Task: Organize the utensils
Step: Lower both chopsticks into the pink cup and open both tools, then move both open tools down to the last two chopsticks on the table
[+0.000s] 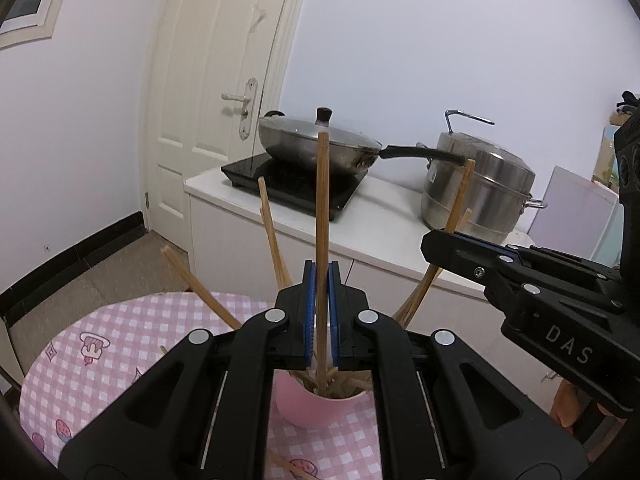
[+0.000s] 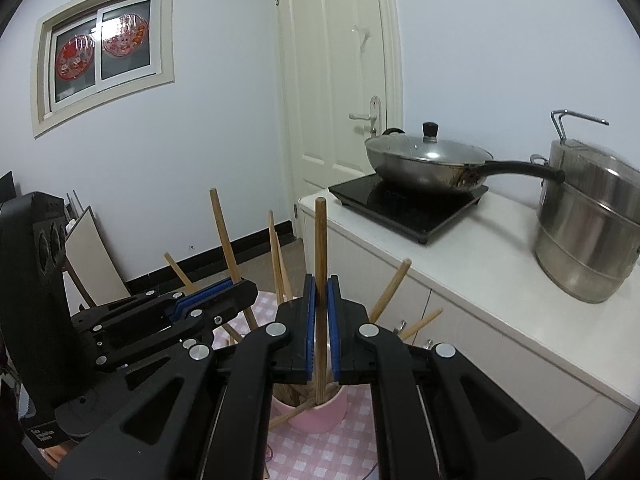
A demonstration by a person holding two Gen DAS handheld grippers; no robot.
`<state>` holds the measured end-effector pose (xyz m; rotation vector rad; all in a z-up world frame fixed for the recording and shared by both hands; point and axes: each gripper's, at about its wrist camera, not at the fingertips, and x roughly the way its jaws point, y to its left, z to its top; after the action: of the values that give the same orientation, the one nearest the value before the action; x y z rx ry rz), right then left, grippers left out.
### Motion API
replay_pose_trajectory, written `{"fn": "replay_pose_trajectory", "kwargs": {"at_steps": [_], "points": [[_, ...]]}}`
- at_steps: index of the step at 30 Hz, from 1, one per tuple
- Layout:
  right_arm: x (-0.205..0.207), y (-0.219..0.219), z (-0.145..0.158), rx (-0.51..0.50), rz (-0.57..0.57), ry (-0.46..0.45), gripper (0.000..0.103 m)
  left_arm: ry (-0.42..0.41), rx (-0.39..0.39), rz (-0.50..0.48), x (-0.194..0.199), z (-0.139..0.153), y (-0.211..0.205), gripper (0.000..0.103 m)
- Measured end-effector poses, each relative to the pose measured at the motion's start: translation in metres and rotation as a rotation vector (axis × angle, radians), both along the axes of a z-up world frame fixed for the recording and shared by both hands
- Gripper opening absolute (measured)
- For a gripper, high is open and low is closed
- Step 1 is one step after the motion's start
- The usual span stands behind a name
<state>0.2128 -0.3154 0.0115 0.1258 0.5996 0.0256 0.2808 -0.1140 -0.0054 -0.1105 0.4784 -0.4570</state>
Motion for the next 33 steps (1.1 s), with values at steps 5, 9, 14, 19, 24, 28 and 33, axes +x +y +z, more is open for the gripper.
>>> {"fn": "replay_pose_trajectory", "kwargs": {"at_steps": [5,9,14,19,24,28,33], "points": [[-0.001,-0.001,-0.006,0.008,-0.006,0.022,0.005,0.03,0.006,-0.002,0.003,-0.008,0.001,0.006],[-0.004,-0.004,-0.011,0.028,-0.012,0.036,0.005,0.045,0.009,-0.007,0.002,-0.01,0.001,0.006],[-0.01,-0.009,-0.011,0.056,-0.023,0.038,0.005,0.02,0.019,-0.015,-0.006,-0.005,0.0,0.007],[-0.02,-0.006,-0.005,0.06,-0.019,0.024,0.008,-0.007,0.026,-0.025,-0.017,0.004,0.0,0.007],[-0.032,-0.003,0.008,0.051,-0.024,-0.015,0.024,-0.044,0.063,-0.009,-0.032,0.014,0.0,0.007],[-0.045,0.0,0.019,0.036,-0.023,-0.047,0.026,-0.08,0.076,0.01,-0.046,0.025,0.006,0.011],[-0.062,0.006,0.03,0.026,-0.019,-0.083,0.028,-0.121,0.092,0.048,-0.066,0.036,0.019,0.024]]}}
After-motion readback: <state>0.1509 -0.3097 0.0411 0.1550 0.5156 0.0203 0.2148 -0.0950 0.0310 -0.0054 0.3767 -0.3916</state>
